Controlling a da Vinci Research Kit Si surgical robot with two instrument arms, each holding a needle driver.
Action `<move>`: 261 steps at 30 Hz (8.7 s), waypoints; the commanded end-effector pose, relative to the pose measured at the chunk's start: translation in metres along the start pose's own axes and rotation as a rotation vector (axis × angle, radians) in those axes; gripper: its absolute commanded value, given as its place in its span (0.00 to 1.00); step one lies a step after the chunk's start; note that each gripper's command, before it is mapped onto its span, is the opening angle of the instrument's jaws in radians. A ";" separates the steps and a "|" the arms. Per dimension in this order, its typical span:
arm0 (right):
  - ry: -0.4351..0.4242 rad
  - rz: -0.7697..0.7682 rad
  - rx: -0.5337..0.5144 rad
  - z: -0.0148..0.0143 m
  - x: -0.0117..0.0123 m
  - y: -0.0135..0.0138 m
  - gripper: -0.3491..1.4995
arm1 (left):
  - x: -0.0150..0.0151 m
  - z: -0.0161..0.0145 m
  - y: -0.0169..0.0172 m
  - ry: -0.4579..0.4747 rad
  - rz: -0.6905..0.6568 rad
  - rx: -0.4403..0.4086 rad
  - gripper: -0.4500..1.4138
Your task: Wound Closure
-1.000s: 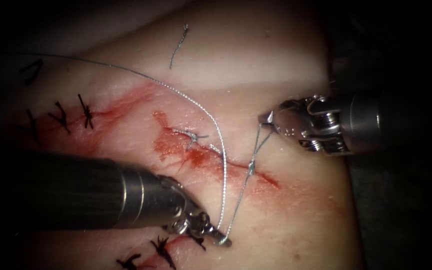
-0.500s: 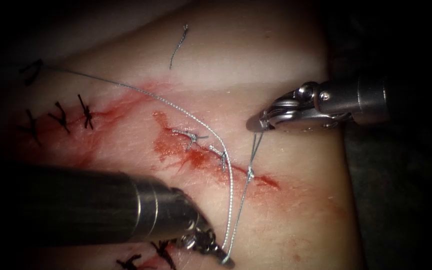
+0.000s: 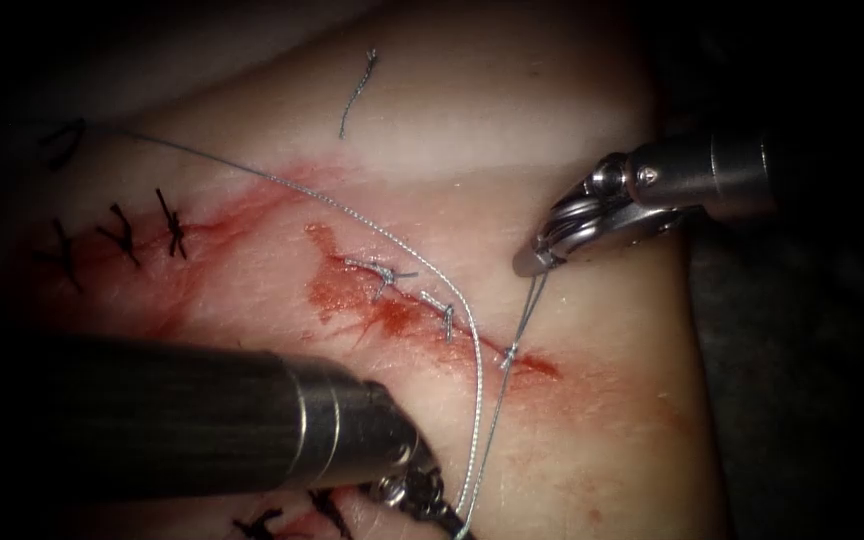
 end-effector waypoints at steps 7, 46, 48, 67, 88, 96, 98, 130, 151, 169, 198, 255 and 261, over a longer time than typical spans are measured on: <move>-0.015 -0.075 0.029 0.0005 -0.0017 0.0005 0.00 | 0.0002 0.0007 -0.0003 -0.002 -0.008 -0.001 0.00; -0.174 0.911 0.064 -0.0031 -0.0016 0.0024 0.76 | 0.0056 -0.0091 0.0003 0.396 0.006 0.081 0.00; -0.215 0.951 0.032 -0.0042 -0.0015 0.0027 0.66 | 0.0057 -0.0102 0.0000 0.439 0.009 0.115 0.00; 0.221 3.014 -0.754 -0.0145 0.0025 0.0008 0.73 | 0.0055 -0.0088 -0.0010 0.393 0.018 0.151 0.00; 1.009 3.429 -0.660 -0.0047 0.0065 0.0052 0.70 | 0.0056 -0.0079 -0.0012 0.398 0.017 0.156 0.00; 1.051 3.386 -0.726 -0.0047 0.0047 0.0052 0.53 | 0.0055 -0.0078 -0.0011 0.389 0.016 0.156 0.00; 1.039 3.382 -0.737 -0.0045 0.0042 0.0050 0.48 | 0.0054 -0.0077 -0.0010 0.389 0.016 0.155 0.00; 0.709 3.431 -0.678 0.0016 0.0034 0.0016 0.00 | 0.0010 -0.0012 0.0017 0.088 0.019 0.121 0.00; 0.701 3.381 -0.684 0.0014 0.0038 0.0009 0.09 | 0.0011 -0.0002 0.0023 0.079 0.039 0.083 0.00; 0.724 3.017 -1.052 -0.0099 0.0039 0.0020 0.00 | 0.0082 -0.0168 0.0023 0.638 0.167 0.025 0.00; 1.408 1.962 -1.011 -0.0015 0.0083 0.0082 0.00 | 0.0152 -0.0149 -0.0048 1.031 0.424 0.092 0.00; 1.033 2.509 -1.656 0.0018 0.0110 0.0087 0.00 | 0.0078 -0.0076 -0.0027 0.879 -0.069 0.410 0.00; 0.925 2.556 -1.562 0.0017 0.0110 0.0094 0.00 | 0.0082 -0.0076 -0.0024 0.874 -0.234 0.381 0.00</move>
